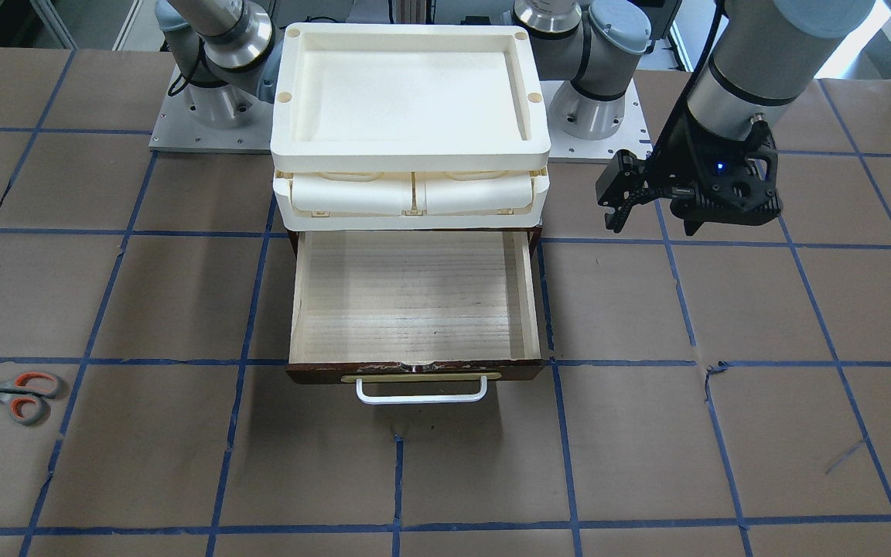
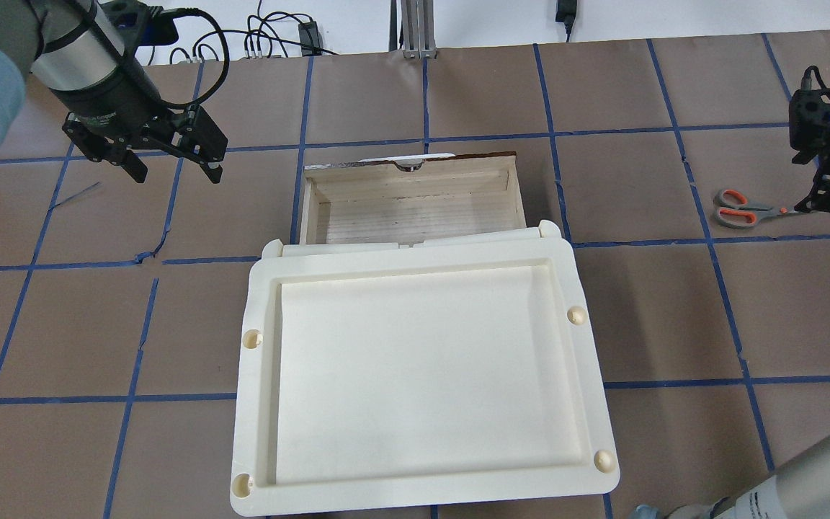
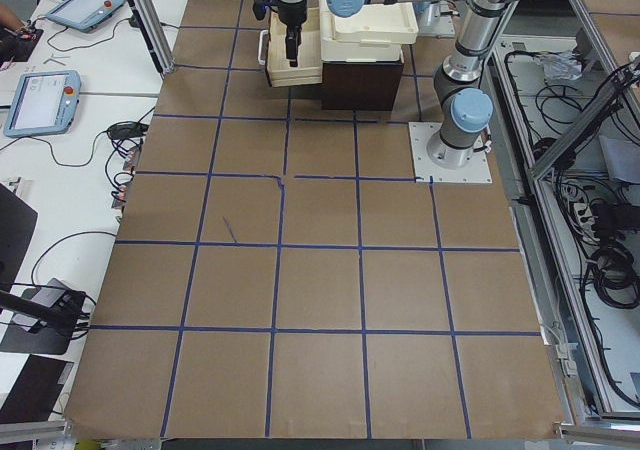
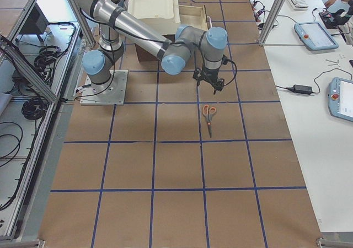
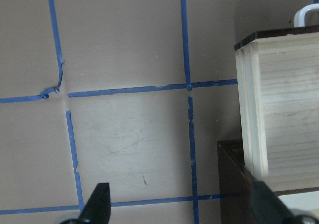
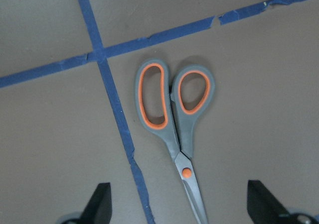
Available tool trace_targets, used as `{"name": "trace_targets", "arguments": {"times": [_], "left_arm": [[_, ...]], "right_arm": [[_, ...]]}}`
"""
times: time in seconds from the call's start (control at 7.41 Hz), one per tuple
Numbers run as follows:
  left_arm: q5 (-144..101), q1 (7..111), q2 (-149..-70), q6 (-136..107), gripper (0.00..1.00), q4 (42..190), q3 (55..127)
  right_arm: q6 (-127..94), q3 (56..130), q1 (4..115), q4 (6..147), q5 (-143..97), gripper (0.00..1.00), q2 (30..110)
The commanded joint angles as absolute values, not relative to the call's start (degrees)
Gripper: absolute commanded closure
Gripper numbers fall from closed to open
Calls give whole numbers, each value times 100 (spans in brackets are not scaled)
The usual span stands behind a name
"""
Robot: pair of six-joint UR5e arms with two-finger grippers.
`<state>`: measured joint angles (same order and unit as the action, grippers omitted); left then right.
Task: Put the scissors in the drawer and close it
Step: 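Lower the right gripper and grasp the scissors, then lift them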
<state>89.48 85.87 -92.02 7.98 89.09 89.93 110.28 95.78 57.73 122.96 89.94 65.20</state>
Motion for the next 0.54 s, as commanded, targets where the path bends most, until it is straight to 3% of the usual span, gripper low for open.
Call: {"name": "trace_targets", "arguments": {"times": [0.0,0.4], "left_arm": [[8956,8613,-9193,800,0,8912,9026],[8947,8613,-9193,809,0,8912,9026]], "right_arm": [[12099,9737,5713,12665,8912,4,6170],[12665,10046,5713,13358,8780,4,6004]]}}
